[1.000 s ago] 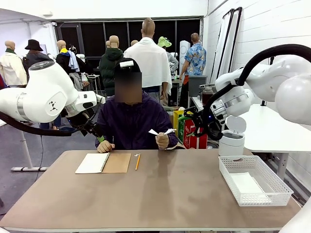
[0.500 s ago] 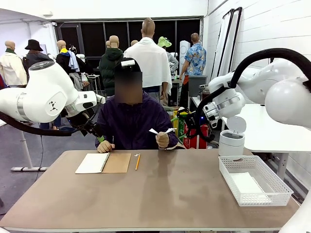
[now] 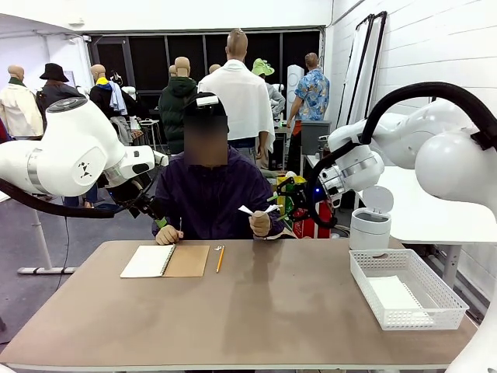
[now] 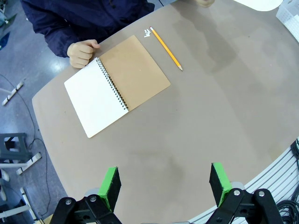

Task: Sort the paper based on its condition.
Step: If a person hands you a paper, place it in the Organizing basket , and if it's crumpled, put it in the Trash can.

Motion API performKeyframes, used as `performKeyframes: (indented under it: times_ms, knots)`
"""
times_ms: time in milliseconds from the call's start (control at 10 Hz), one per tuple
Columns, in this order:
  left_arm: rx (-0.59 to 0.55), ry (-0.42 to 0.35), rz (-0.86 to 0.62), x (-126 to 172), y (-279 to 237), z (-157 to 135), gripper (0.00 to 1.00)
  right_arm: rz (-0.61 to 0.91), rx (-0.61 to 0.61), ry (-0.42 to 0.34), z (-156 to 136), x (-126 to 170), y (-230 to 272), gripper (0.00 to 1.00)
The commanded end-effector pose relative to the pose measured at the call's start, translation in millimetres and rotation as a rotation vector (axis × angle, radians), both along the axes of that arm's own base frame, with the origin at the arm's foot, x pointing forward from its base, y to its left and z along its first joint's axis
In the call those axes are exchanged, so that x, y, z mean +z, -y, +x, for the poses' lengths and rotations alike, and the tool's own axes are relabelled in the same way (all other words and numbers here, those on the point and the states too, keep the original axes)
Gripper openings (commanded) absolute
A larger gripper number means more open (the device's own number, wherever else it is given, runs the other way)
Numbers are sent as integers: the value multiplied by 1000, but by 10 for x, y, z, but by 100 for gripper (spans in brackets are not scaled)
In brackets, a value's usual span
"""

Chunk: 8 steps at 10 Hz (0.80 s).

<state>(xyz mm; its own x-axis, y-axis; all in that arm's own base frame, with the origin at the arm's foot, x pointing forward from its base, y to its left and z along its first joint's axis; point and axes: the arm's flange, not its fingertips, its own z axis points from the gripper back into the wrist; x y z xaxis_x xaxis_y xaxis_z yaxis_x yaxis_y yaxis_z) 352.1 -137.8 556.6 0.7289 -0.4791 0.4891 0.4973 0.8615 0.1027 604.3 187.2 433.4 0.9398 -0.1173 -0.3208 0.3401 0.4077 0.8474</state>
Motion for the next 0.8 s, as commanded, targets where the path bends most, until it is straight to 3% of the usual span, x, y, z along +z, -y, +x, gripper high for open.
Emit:
performKeyframes:
  times_ms: [0,100,200,500,600,700]
  knots:
    - [-1,-1,-12,10,-6,-2,100,18,-9,-26,97,45,3,32]
    - [-1,-1,-12,10,-6,-2,100,19,-11,-28,103,50,17,16]
    - [-1,-1,-12,10,-6,-2,100,21,-16,-28,112,52,38,9]
    - [-1,-1,-12,10,-6,-2,100,24,-15,-38,134,44,42,9]
    - [-1,-1,-12,10,-6,-2,100,31,-11,-42,134,44,37,0]
    - [-1,-1,-12,10,-6,-2,100,38,-7,-40,125,42,38,0]
